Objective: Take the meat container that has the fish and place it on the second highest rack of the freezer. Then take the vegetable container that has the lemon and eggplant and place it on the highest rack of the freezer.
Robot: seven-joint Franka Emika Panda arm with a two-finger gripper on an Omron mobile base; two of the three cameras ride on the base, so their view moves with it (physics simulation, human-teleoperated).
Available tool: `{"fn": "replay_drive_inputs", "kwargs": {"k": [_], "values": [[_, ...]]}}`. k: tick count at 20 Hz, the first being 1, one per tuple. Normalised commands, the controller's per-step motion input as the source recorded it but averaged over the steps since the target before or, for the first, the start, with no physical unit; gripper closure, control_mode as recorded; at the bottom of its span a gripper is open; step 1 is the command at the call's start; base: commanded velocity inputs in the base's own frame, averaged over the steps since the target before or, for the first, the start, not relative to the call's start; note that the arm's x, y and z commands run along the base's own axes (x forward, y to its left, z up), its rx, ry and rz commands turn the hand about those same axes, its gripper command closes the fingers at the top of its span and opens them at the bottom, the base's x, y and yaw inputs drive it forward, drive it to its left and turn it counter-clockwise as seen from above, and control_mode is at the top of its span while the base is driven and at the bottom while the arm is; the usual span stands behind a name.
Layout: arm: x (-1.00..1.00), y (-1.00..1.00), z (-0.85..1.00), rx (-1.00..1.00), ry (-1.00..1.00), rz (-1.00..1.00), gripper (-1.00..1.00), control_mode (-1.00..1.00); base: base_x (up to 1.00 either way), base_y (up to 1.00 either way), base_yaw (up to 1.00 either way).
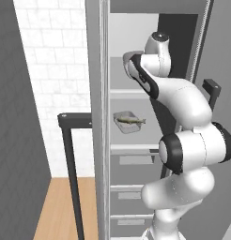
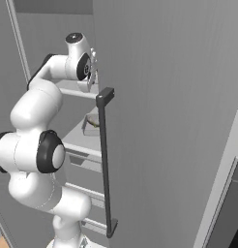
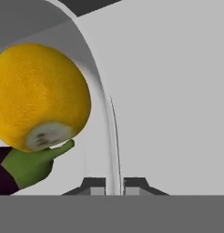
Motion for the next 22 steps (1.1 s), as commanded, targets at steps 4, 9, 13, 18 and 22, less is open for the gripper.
{"fn": "replay_drive_inputs", "kwargs": {"k": [4,9,13,18,22], "values": [[0.0,0.0,0.0,0.0,0.0,0.0,-1.0,-1.0,0.0,0.0,0.0],[0.0,0.0,0.0,0.0,0.0,0.0,-1.0,-1.0,0.0,0.0,0.0],[0.0,0.0,0.0,0.0,0.0,0.0,-1.0,-1.0,0.0,0.0,0.0],[0.0,-0.01,0.0,0.0,-0.01,0.0,-1.0,-1.0,0.0,0.0,0.0],[-0.42,-0.18,0.06,0.0,-0.04,0.0,-1.0,-1.0,0.0,0.0,0.0]]}}
